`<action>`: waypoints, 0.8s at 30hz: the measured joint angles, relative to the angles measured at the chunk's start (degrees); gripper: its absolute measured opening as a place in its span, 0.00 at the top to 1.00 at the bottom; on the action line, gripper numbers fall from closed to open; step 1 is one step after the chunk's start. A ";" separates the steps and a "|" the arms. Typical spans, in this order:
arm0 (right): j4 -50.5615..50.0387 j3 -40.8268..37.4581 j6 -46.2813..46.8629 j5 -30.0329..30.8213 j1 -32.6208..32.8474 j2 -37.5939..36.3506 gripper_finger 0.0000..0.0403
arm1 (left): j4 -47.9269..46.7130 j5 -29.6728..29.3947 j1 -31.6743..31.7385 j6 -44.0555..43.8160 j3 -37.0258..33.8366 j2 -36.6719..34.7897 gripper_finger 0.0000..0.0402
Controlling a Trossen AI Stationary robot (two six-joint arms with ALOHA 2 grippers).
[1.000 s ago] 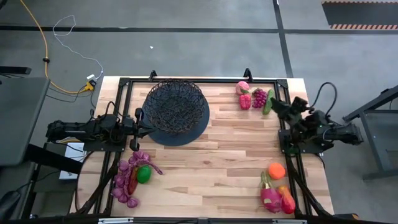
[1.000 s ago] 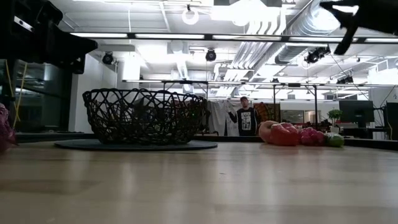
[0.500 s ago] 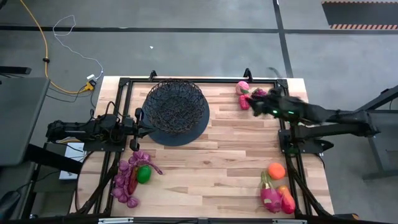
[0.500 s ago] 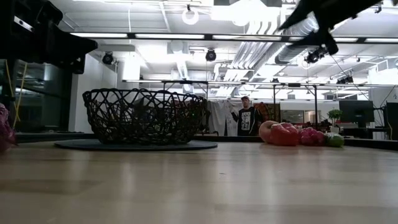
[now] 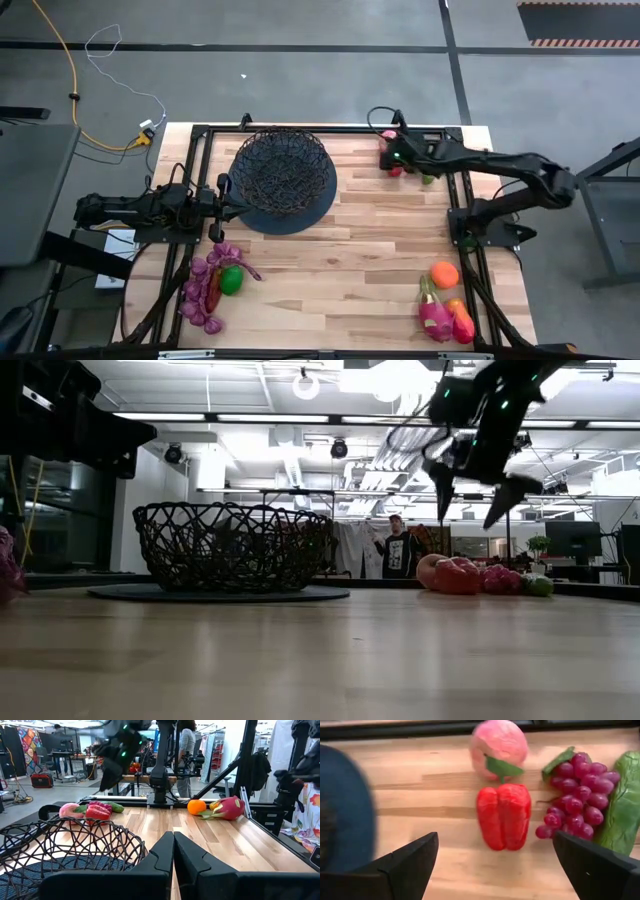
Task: Build produce basket
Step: Put the red bell pepper into the black wire basket
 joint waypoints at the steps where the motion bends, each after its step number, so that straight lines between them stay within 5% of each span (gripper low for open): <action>1: 0.50 0.00 -0.03 0.09 -0.77 1.60 0.05 | -0.01 0.00 0.01 0.01 0.00 0.00 1.00; 14: 5.96 0.07 -2.51 -1.33 -7.21 16.26 0.05 | 0.01 0.00 0.00 0.00 0.00 0.00 1.00; 24: 10.20 0.02 -6.23 -4.34 -7.51 20.79 0.05 | 0.00 0.00 0.01 0.01 0.00 0.00 1.00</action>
